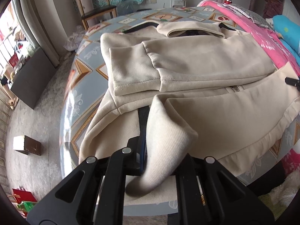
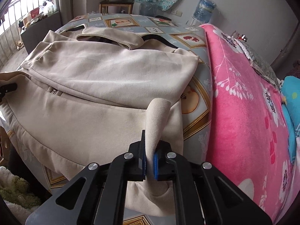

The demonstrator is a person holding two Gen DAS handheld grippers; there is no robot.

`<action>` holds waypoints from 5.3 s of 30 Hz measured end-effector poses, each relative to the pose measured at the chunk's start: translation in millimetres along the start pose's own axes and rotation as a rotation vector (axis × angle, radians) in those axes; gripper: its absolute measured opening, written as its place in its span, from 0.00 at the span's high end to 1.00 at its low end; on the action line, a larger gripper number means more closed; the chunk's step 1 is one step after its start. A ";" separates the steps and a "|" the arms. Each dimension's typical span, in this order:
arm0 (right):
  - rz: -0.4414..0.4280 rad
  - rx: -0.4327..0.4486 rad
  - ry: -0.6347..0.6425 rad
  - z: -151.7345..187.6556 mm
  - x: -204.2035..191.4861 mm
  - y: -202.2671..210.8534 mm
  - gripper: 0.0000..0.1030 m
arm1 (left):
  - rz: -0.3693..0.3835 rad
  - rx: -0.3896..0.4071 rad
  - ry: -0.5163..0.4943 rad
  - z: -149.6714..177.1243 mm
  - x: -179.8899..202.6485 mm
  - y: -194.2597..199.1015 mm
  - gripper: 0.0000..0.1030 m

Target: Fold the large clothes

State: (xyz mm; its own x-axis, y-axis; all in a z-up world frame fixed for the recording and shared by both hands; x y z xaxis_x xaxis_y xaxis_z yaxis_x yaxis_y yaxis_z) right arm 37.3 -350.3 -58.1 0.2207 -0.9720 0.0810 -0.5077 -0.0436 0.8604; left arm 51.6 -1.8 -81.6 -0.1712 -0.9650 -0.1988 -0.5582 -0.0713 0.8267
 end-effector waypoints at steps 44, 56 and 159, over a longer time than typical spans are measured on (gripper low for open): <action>-0.036 0.158 -0.071 -230.9 85.9 -130.4 0.95 | 0.119 0.035 -0.016 -239.0 -54.8 -121.3 0.95; -0.094 0.148 -0.101 -235.8 91.3 -149.8 0.95 | 0.163 0.019 0.040 -239.1 -65.9 -130.3 0.87; -0.042 0.330 -0.294 -18.4 -86.7 93.8 0.07 | -0.035 0.299 0.163 -34.5 5.3 126.5 0.07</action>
State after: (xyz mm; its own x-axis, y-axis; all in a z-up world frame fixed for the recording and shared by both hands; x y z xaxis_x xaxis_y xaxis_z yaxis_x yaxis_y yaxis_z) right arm -14.1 -265.9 24.8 0.0247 -0.9901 -0.1384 -0.7528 -0.1095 0.6490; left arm 8.1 -24.6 40.1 -0.0291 -0.9926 -0.1175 -0.7792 -0.0511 0.6247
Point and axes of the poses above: each gripper's, at about its wrist camera, not at the fingertips, and y roughly against the way its jaws point, x to its right, z to its underside, the point moved 7 cm from there along -y, roughly the way its jaws point, and after that the axes turned 8 degrees about -z, right-handed, at the moved point
